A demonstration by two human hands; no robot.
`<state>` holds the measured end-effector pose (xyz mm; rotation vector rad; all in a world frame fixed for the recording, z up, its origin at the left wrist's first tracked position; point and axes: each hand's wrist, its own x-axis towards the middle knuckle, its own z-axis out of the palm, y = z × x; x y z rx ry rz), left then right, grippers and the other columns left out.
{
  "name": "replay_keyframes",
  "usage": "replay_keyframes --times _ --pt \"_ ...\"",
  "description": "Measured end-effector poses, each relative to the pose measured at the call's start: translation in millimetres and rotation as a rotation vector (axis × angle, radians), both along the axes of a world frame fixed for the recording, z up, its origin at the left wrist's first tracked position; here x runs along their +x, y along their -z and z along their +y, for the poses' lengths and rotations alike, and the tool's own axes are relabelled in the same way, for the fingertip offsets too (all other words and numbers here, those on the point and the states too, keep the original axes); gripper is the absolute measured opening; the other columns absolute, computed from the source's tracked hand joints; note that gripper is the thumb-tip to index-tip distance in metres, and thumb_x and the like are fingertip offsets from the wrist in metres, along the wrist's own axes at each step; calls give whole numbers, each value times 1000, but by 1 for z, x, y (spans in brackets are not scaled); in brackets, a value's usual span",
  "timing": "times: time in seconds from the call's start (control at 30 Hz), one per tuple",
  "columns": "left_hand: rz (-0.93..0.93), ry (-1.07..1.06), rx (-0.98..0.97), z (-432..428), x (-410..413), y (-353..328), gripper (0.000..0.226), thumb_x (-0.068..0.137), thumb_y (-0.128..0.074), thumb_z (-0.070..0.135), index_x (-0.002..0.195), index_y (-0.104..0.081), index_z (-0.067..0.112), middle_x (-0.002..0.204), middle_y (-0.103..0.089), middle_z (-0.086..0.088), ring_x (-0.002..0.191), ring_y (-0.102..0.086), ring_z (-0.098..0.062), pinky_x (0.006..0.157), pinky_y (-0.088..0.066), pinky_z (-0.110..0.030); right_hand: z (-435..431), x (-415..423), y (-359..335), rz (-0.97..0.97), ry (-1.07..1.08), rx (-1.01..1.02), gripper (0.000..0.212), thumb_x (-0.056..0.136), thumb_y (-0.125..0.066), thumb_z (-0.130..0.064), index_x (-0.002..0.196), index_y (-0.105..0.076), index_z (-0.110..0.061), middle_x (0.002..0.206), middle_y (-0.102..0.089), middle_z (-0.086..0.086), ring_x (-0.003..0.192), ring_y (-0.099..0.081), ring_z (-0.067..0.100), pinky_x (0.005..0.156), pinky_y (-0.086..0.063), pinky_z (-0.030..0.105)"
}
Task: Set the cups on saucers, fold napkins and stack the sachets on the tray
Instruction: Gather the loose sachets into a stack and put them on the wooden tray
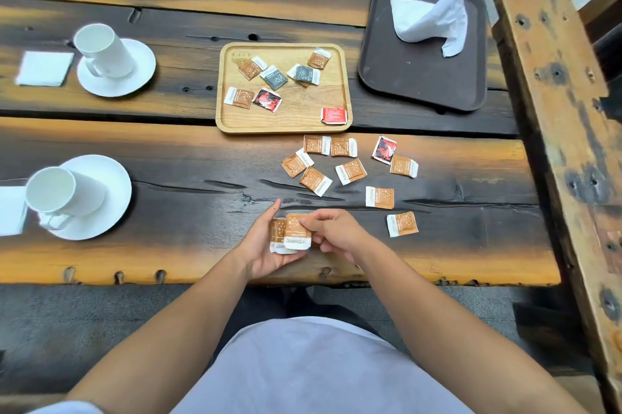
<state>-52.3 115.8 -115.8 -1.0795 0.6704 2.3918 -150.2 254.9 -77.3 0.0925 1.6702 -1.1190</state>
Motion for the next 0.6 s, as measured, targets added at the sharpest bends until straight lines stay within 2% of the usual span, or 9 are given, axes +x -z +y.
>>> replay_keyframes --times 0.03,0.1,0.17,0.23,0.33,0.43,0.5,0.6 --pt "13 9 32 2 -1 -2 74 82 -55 69 114 -71 5 106 -69 -19 96 -66 -30 92 -52 -41 -5 1 -2 25 -9 1 18 87 -71 -28 92 -71 -11 65 -65 -2 49 -51 7 44 -36 20" --pt "5 6 52 4 -3 -3 76 81 -57 70 114 -70 4 107 -68 -18 92 -65 -30 89 -54 -42 -11 3 2 214 29 95 25 85 -72 -36 88 -68 -12 68 -68 -6 53 -59 5 50 -43 19" --pt "-14 -4 42 5 -6 -3 70 79 -61 68 106 -70 3 99 -69 -16 82 -67 -28 81 -57 -42 -7 -1 9 453 124 231 25 87 -67 -39 84 -66 -15 69 -64 -8 66 -61 9 60 -44 22" --pt "-23 5 31 7 -8 -2 59 79 -65 64 96 -68 8 89 -68 -12 72 -66 -25 76 -58 -40 11 -9 18 567 149 337 19 89 -63 -34 82 -64 -17 73 -63 -4 78 -61 18 71 -46 28" --pt "-36 57 3 9 -12 0 48 82 -64 59 91 -67 12 78 -62 -5 64 -62 -19 71 -59 -37 52 -14 34 605 -19 502 9 88 -64 -26 94 -64 -19 97 -65 5 97 -61 25 83 -47 31" --pt "-44 108 -22 14 -14 5 45 84 -62 58 93 -67 14 76 -59 -3 62 -60 -17 71 -59 -36 87 -4 47 615 -237 645 39 85 -70 -27 121 -56 -27 121 -46 5 115 -45 28 95 -44 37" --pt "-51 134 -18 17 -15 7 44 86 -61 58 92 -68 15 80 -60 -3 65 -61 -17 72 -58 -35 97 4 53 680 -280 661 44 84 -71 -27 123 -51 -30 122 -42 4 115 -42 28 93 -43 40" --pt "-64 166 -10 22 -16 11 44 85 -60 58 90 -68 15 84 -61 -3 68 -62 -18 72 -58 -35 94 7 59 682 -228 638 36 85 -71 -24 116 -53 -21 118 -48 4 111 -50 27 92 -44 38"
